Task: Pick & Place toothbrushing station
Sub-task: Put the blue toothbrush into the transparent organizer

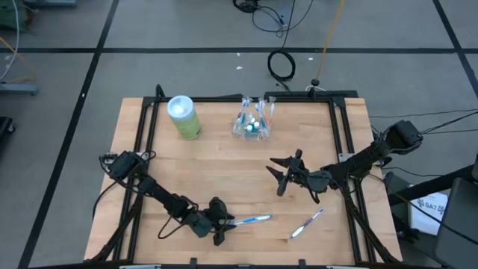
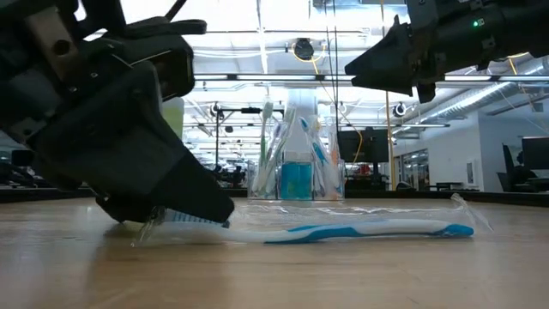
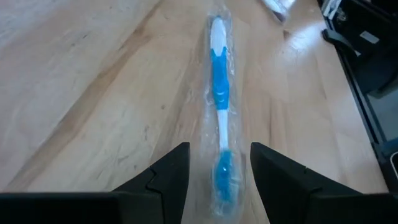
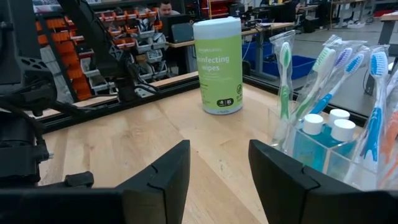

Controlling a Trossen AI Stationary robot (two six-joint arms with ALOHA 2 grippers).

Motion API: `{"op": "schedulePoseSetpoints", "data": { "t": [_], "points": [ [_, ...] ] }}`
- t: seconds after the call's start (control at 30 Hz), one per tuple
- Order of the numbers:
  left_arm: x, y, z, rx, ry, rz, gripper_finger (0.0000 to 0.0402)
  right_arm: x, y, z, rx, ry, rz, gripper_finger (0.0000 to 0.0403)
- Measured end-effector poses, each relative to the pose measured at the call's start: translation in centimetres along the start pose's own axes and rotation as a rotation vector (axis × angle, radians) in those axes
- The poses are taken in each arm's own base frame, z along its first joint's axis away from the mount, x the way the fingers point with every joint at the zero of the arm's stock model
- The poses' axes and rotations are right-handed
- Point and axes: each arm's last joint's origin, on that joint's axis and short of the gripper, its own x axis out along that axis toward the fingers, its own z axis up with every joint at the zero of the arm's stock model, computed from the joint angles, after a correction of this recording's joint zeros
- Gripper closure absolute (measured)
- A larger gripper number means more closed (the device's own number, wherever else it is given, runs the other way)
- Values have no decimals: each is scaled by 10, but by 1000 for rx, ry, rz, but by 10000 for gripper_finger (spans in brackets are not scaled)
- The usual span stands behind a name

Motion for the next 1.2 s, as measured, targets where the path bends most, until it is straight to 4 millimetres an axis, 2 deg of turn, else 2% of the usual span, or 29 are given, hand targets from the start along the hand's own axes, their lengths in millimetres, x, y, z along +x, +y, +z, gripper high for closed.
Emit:
{"op": "schedulePoseSetpoints", "data": {
  "t": [0.3,0.57,1.0,1.13,1.2],
  "points": [
    [4,-13,7,149,50,22,225,0,0,0,-3,0,0,248],
    [5,-15,7,182,82,39,227,0,0,0,-2,0,0,248],
    [3,-14,11,188,94,27,332,0,0,0,-2,0,0,248],
    [-7,-19,19,230,107,2,350,0,0,0,-1,2,4,248],
    [-15,-20,24,260,126,13,356,0,2,-1,-2,21,65,248]
  ]
}}
